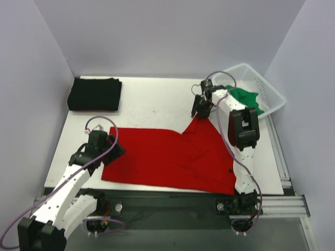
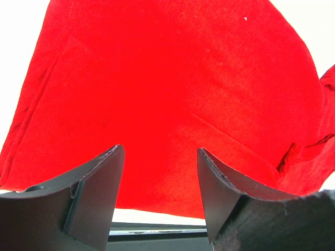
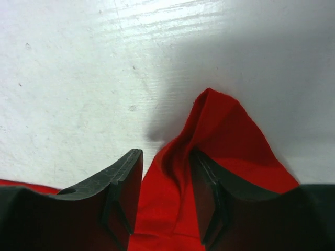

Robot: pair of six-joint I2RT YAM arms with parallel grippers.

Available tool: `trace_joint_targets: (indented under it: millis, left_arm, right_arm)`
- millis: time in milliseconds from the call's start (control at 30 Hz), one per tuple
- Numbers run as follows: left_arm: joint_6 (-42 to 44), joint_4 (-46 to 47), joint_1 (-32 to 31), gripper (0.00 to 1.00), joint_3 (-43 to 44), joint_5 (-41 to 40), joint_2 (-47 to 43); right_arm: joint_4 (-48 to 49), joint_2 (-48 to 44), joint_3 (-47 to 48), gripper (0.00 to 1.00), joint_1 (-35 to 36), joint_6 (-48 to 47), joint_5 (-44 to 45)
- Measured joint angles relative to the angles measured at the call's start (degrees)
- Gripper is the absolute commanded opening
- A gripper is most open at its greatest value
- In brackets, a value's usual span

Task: Fold and stack the t-shirts
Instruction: Grap the side of the flattened tshirt furthest away from the robot with both arms

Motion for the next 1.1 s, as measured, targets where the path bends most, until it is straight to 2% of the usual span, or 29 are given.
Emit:
trace_joint_targets:
  millis: [133, 167, 200, 233, 367, 533, 800, 1000, 1100]
  left_arm:
    - [1.09, -0.11, 0.66, 0.69, 0.00, -0.02, 0.09]
    - [1.73, -0.11, 1.03, 0.69, 0.02, 0.00, 0.50]
    - [2.36, -0.13, 1.57, 0.69, 0.20, -0.02, 1.18]
    - [3.17, -0.13, 2.40, 0.69, 0.50, 0.00, 2.19]
    - [7.61, 0.37, 7.58, 0.68, 3.28, -0.15, 8.00]
    - [14.51, 2.82, 12.85, 0.65, 10.86, -1.92, 17.84]
    - [21.44, 11.23, 15.30, 0.50, 17.77, -2.60, 32.76]
    - [25.11, 15.08, 15.34, 0.49, 21.14, -2.03, 41.53]
    - [26.40, 16.65, 15.47, 0.44, 23.28, -2.10, 44.92]
  right_arm:
    - [0.22, 0.11, 0.59, 0.21, 0.11, -0.15, 0.00]
    - [0.20, 0.11, 0.59, 0.08, 0.11, -0.13, 0.00]
    - [0.17, 0.11, 0.59, 0.02, 0.11, -0.22, 0.00]
    - [0.15, 0.11, 0.59, 0.00, 0.11, -0.13, 0.02]
    - [0.17, 0.04, 0.15, 0.00, 0.11, 0.37, 0.04]
    - [0.46, -2.19, -4.44, 0.00, 0.11, 1.62, 0.00]
    - [0.20, -7.23, -9.05, 0.00, 0.83, 3.30, -0.07]
    - [0.22, -8.83, -10.12, 0.00, 1.64, 3.96, -0.13]
    - [0.24, -8.83, -10.71, 0.00, 1.84, 4.37, -0.37]
